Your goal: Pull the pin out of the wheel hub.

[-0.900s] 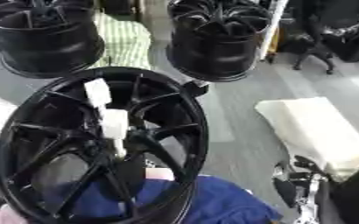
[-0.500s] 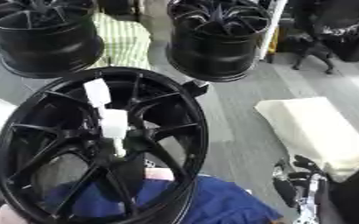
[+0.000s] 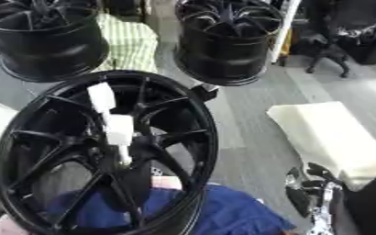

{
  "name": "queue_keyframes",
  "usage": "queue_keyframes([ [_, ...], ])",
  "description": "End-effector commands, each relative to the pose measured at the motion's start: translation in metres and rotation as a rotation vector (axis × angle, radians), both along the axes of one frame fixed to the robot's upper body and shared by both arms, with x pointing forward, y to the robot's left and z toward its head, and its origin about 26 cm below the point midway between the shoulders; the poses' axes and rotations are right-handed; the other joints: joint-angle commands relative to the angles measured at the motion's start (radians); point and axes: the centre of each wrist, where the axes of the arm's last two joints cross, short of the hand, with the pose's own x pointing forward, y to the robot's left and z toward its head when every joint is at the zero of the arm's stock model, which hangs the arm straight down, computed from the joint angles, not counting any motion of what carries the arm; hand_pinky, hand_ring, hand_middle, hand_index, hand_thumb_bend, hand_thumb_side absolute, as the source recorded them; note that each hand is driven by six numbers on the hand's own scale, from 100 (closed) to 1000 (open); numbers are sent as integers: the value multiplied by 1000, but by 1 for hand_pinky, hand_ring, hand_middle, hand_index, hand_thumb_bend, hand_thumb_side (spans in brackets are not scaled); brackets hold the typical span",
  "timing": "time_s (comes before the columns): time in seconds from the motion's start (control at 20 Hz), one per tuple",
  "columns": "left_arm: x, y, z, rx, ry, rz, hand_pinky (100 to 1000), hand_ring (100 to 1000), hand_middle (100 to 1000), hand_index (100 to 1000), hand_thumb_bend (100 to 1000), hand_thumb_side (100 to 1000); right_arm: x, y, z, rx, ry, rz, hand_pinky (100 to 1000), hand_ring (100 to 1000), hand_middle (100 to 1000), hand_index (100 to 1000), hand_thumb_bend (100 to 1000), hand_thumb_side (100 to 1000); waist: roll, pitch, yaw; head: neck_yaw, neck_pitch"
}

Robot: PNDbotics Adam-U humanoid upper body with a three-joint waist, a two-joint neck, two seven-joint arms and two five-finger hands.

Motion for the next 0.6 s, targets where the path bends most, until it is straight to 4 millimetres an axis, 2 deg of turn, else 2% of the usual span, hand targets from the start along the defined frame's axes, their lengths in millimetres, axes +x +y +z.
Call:
queue_keyframes([
  [0.05,2,2,10,26,-22,-7,573,612,536,879,610,658,4,-20,21,-79,-33,15,497,534,648,755,219,187,-1,-13,1,-1,-9],
  [0.2,2,2,10,31,-19,-9,573,613,537,879,601,662,8,-38,46,-156,-61,32,510,544,664,770,217,204,-5,-16,3,1,-8],
  [0.4,2,4,12,58,-8,-23,574,614,538,874,546,647,31,-35,97,-301,-194,186,540,569,699,801,220,227,-28,-23,15,2,-2],
  [0.45,2,5,13,64,-7,-25,575,614,538,874,520,641,35,-32,110,-348,-227,234,553,581,712,815,237,358,-31,-23,16,3,-2],
  [0.5,3,5,14,71,-5,-28,575,615,538,874,494,632,40,-27,124,-398,-264,290,560,586,720,822,223,236,-35,-23,19,4,-1],
  [0.6,3,6,14,81,-1,-32,576,616,539,874,473,629,46,-16,148,-495,-318,394,585,614,744,849,230,245,-41,-23,22,4,-1],
])
